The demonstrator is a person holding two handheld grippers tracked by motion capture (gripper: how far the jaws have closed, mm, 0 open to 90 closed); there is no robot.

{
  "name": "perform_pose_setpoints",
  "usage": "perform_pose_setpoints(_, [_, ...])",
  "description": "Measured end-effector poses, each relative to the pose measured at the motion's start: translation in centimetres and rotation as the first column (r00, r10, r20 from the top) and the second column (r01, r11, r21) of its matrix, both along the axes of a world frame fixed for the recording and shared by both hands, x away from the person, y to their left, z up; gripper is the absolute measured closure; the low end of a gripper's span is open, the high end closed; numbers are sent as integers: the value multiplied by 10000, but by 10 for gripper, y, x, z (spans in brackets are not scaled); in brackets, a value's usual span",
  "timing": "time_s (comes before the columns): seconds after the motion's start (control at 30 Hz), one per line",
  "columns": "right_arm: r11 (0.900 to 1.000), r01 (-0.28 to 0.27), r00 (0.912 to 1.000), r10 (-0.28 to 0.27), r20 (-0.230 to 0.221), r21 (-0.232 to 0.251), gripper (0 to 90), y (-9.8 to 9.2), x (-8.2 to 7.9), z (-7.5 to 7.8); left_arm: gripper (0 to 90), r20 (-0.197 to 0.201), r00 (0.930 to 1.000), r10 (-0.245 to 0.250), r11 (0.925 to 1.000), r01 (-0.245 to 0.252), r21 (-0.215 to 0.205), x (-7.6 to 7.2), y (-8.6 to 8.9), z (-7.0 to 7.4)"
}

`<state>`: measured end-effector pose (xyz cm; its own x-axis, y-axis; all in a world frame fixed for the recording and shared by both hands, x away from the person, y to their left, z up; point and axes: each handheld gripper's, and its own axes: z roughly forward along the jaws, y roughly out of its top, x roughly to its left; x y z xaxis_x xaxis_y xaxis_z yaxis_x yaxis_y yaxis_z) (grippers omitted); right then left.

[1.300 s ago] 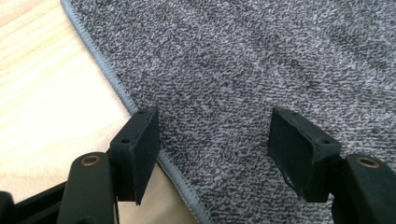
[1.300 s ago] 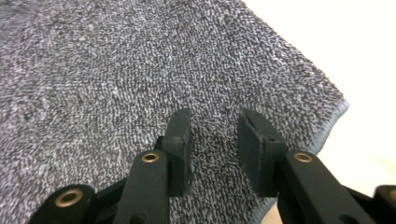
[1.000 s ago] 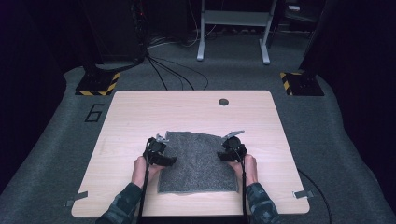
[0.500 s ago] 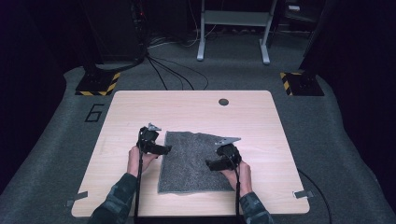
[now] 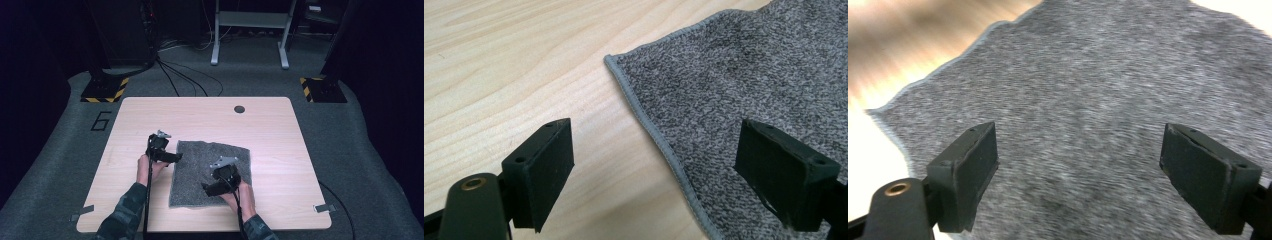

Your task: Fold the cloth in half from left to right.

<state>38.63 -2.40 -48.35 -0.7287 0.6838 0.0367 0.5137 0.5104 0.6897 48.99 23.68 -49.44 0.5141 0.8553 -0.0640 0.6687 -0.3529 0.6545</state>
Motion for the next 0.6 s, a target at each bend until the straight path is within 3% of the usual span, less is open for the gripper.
perform_pose_setpoints(0.2, [9987,-509,9987,509,45,18,141,20,-9,-2,154,39,10000,-10,10000,10,-36,9,-4,2])
perform_pose_setpoints(0.33, [9975,-712,9973,712,-163,27,139,33,-16,-2,154,-62,10000,-31,10000,31,-90,16,-5,1])
perform_pose_setpoints(0.53, [9927,-1185,9928,1188,-132,204,132,58,-24,-5,152,-237,9997,-10,10000,7,-99,25,-6,-5])
perform_pose_setpoints(0.6, [9879,-1550,9876,1551,-249,40,127,70,-27,-8,125,-252,9997,76,9999,-79,-127,27,-6,-8])
